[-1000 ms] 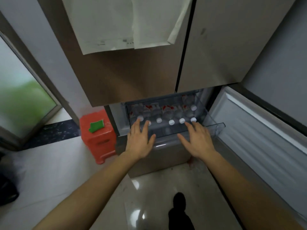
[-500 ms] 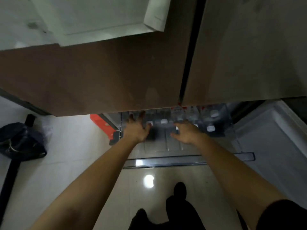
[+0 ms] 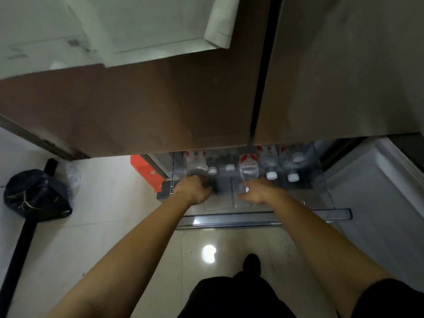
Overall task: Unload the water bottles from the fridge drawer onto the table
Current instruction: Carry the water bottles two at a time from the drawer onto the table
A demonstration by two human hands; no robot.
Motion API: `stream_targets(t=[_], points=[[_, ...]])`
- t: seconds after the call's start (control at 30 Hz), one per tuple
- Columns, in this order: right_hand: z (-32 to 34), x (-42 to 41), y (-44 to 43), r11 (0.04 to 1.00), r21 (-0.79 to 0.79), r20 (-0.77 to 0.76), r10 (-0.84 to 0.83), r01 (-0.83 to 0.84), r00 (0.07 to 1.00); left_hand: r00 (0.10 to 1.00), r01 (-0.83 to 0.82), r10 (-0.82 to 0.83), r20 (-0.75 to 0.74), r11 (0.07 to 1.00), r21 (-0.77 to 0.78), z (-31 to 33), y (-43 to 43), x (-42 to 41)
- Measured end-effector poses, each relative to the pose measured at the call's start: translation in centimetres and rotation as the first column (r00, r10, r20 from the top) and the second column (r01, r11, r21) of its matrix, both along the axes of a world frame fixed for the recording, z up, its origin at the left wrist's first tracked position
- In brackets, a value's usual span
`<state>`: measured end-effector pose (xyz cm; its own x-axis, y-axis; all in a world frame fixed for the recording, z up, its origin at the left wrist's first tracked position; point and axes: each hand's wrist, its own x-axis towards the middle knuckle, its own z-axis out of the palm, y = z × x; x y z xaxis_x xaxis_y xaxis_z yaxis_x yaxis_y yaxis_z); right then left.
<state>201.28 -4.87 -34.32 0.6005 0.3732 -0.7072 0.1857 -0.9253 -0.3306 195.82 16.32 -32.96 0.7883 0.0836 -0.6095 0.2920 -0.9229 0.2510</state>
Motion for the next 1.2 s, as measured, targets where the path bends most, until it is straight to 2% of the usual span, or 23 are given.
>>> stream_targets(t=[0.07,0.17,0.27,0.37,0.47,0.63,0.73,0.8,0.87,1.0,1.07,1.2], points=[[0.6,-1.0,0.0,0.999,0.027,0.030,-0.022,0.021,0.999,0.998,0.038,-0.040,0.039,0.998,0.041,0.7,-0.2,-1.2],[1.8,-3.2,0.1,0.992,0.086,0.184,-0.108,0.093,0.977,0.964,0.037,-0.069,0.258,0.992,0.124,1.5,-0.7,-3.9],[3.4,-5.0,-0.2,0.971,0.205,0.438,-0.203,0.122,0.876,0.812,-0.059,-0.001,0.584,0.995,0.084,2.7,-1.2,-6.4],[5.9,-5.9,-0.9,0.929,0.317,0.559,-0.347,0.192,0.753,0.672,-0.096,0.078,0.736,0.995,-0.018,4.4,-1.2,-7.5],[8.3,-6.4,-1.0,0.886,0.338,0.502,-0.454,0.316,0.736,0.675,-0.098,0.113,0.729,0.993,-0.062,6.6,-0.7,-7.3],[8.3,-6.5,-0.3,0.769,0.421,0.370,-0.630,0.482,0.682,0.804,-0.147,0.187,0.564,0.982,-0.116,9.1,0.1,-5.4],[7.6,-6.7,-0.6,0.757,0.373,0.425,-0.653,0.536,0.627,0.850,-0.120,0.158,0.502,0.987,-0.107,8.1,-0.1,-5.2],[7.3,-6.8,-0.9,0.754,0.358,0.456,-0.656,0.551,0.602,0.824,-0.108,0.132,0.551,0.991,-0.076,6.7,-0.4,-5.5],[7.1,-6.9,-0.8,0.755,0.367,0.466,-0.655,0.543,0.595,0.759,-0.163,0.173,0.628,0.984,-0.074,5.3,-0.8,-5.9],[6.0,-7.5,-0.1,0.758,0.384,0.495,-0.651,0.527,0.575,0.631,-0.339,0.465,0.621,0.885,-0.319,3.4,-1.5,-6.2],[5.2,-7.7,-0.5,0.760,0.375,0.493,-0.648,0.530,0.580,0.649,-0.339,0.478,0.592,0.878,-0.337,2.4,-2.0,-6.2],[3.6,-7.5,-1.5,0.725,0.431,0.338,-0.682,0.538,0.649,0.753,-0.257,0.365,0.547,0.929,-0.265,1.1,-2.8,-6.4]])
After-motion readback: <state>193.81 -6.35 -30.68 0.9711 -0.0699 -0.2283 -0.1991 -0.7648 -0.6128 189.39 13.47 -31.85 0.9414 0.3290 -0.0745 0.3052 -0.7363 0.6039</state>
